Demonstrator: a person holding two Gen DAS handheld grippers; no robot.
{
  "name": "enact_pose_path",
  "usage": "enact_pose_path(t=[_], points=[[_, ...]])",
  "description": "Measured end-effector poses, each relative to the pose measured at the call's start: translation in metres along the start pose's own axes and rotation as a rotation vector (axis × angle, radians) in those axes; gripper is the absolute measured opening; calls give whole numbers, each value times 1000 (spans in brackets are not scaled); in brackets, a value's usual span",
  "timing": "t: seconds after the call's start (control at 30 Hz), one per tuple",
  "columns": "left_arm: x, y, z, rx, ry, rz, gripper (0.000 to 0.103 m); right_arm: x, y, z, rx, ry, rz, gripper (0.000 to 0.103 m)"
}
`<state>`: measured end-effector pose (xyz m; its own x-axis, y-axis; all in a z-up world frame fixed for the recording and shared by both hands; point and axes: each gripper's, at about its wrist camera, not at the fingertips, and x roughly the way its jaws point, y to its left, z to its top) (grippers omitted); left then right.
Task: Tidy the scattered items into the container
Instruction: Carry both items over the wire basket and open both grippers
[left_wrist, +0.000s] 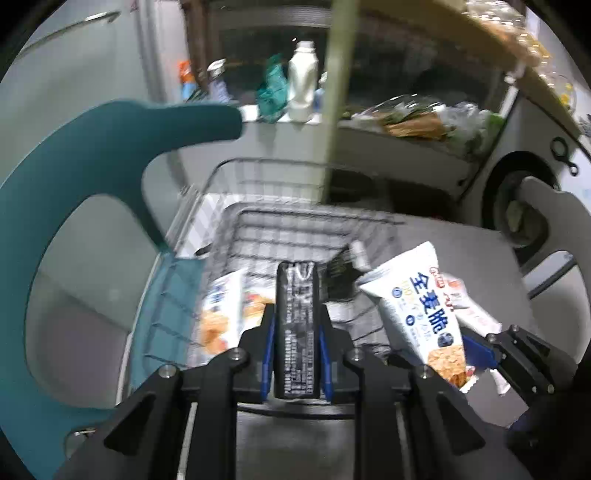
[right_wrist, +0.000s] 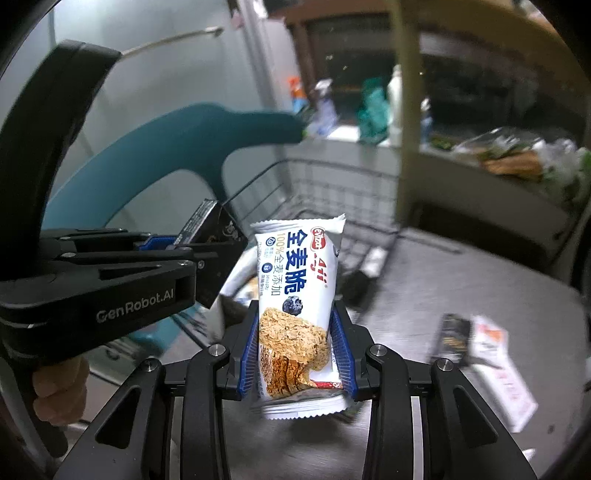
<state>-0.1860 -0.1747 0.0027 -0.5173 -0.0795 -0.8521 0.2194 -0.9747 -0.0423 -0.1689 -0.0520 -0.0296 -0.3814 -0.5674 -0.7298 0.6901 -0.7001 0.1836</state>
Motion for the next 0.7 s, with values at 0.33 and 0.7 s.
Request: enact_pose_path(t=[0.33, 0.7], points=[[27, 30, -10, -37, 50, -5, 21, 36, 17, -1, 23, 35, -9, 41], [6, 17, -12, -33, -17, -13, 65, 4, 3, -3, 44, -18, -37, 48]])
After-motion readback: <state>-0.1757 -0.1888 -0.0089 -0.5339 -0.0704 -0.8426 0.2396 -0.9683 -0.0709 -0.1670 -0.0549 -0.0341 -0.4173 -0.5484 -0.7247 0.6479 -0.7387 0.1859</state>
